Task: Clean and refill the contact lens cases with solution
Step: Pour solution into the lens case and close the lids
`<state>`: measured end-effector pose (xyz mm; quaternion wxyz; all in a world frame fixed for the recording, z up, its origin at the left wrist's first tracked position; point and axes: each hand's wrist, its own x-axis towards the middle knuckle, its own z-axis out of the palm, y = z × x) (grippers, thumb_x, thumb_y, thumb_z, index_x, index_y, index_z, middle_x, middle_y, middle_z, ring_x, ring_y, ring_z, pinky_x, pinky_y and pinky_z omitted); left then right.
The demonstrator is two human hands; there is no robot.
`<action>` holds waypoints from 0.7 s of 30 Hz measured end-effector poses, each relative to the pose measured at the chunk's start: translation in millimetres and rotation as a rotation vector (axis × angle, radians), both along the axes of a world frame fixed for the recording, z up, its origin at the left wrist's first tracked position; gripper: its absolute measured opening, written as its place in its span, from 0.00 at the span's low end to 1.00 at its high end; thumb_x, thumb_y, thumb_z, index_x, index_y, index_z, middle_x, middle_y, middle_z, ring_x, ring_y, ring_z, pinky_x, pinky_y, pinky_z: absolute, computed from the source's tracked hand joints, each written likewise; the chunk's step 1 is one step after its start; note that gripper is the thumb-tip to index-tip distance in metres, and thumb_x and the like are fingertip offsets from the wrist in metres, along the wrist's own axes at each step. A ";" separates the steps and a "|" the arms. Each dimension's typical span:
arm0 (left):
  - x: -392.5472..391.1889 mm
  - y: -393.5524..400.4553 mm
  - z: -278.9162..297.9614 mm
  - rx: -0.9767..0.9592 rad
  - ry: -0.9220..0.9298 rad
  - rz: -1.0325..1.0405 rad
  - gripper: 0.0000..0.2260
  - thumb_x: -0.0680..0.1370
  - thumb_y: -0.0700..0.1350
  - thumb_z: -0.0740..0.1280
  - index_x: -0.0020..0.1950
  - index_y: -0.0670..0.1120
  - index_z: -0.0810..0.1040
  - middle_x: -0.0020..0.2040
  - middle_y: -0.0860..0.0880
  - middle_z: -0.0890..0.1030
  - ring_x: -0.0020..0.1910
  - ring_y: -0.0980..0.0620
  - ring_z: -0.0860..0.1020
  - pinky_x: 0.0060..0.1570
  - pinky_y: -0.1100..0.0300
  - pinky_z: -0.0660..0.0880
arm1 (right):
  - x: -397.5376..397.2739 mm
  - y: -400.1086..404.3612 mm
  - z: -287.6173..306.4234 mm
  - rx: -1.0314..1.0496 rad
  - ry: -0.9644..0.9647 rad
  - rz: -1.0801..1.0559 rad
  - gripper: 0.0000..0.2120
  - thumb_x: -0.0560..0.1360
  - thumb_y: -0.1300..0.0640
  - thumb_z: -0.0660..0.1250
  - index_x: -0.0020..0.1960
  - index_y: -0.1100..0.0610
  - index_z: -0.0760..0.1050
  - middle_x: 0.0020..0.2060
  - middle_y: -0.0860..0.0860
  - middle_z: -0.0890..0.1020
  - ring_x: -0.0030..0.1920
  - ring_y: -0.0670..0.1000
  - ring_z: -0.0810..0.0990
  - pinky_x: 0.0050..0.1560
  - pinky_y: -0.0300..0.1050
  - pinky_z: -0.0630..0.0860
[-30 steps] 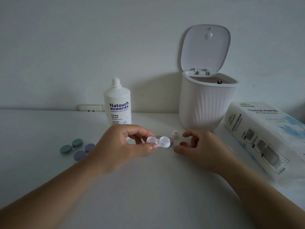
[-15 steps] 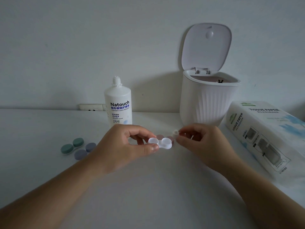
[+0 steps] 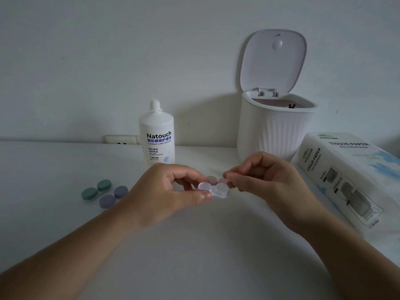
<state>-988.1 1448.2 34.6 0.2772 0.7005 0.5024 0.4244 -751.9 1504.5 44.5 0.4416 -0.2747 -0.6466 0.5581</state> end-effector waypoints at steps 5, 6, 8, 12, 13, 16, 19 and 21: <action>0.8 1.3 -1.2 0.017 -0.012 0.005 0.08 0.68 0.55 0.77 0.45 0.65 0.85 0.41 0.63 0.85 0.41 0.59 0.81 0.43 0.74 0.73 | -4.5 -3.9 -4.0 0.017 -0.021 0.082 0.10 0.67 0.61 0.77 0.45 0.62 0.79 0.49 0.59 0.87 0.53 0.58 0.87 0.52 0.45 0.82; 0.5 2.0 -1.8 0.017 -0.018 0.005 0.08 0.68 0.57 0.77 0.46 0.65 0.85 0.42 0.62 0.85 0.42 0.58 0.82 0.44 0.73 0.74 | -5.4 -4.5 -4.5 0.028 -0.037 0.091 0.09 0.67 0.60 0.77 0.45 0.59 0.81 0.49 0.59 0.87 0.53 0.59 0.86 0.55 0.47 0.82; 0.0 3.6 -3.2 0.010 -0.032 0.006 0.09 0.67 0.61 0.75 0.46 0.66 0.85 0.42 0.59 0.86 0.43 0.57 0.83 0.46 0.70 0.77 | -6.7 -5.1 -4.7 0.058 -0.077 0.087 0.09 0.67 0.58 0.77 0.46 0.56 0.83 0.50 0.57 0.87 0.54 0.59 0.86 0.59 0.52 0.81; 0.2 4.7 -4.5 0.006 -0.052 -0.021 0.11 0.67 0.61 0.75 0.47 0.64 0.85 0.43 0.58 0.86 0.44 0.56 0.83 0.48 0.67 0.78 | -5.9 -5.2 -4.4 0.134 -0.157 0.080 0.10 0.69 0.55 0.76 0.50 0.54 0.84 0.50 0.53 0.88 0.53 0.55 0.86 0.60 0.54 0.81; 0.3 4.4 -4.6 0.007 -0.053 -0.028 0.11 0.67 0.61 0.75 0.48 0.63 0.85 0.43 0.58 0.86 0.44 0.56 0.83 0.48 0.67 0.78 | -5.5 -5.4 -4.1 0.160 -0.179 0.084 0.10 0.70 0.54 0.76 0.51 0.52 0.84 0.50 0.52 0.88 0.53 0.54 0.86 0.60 0.53 0.81; 0.4 4.2 -4.5 0.007 -0.048 -0.038 0.10 0.69 0.59 0.75 0.48 0.61 0.86 0.44 0.58 0.86 0.44 0.56 0.83 0.48 0.66 0.78 | -5.3 -6.2 -3.3 0.239 -0.244 0.068 0.10 0.71 0.54 0.76 0.52 0.51 0.85 0.50 0.50 0.88 0.51 0.52 0.87 0.57 0.51 0.82; 0.6 4.0 -4.1 0.021 -0.048 -0.039 0.09 0.70 0.58 0.76 0.47 0.59 0.86 0.45 0.60 0.86 0.43 0.56 0.83 0.48 0.67 0.77 | -5.1 -6.1 -3.8 0.305 -0.293 0.020 0.09 0.72 0.55 0.76 0.52 0.52 0.86 0.48 0.47 0.88 0.48 0.49 0.87 0.54 0.48 0.82; 1.3 3.8 -4.2 0.030 -0.054 -0.039 0.09 0.70 0.58 0.75 0.47 0.59 0.86 0.46 0.61 0.86 0.43 0.57 0.82 0.47 0.69 0.76 | -5.3 -6.5 -4.7 0.366 -0.334 -0.016 0.08 0.72 0.56 0.77 0.51 0.53 0.86 0.46 0.45 0.88 0.46 0.47 0.87 0.51 0.45 0.82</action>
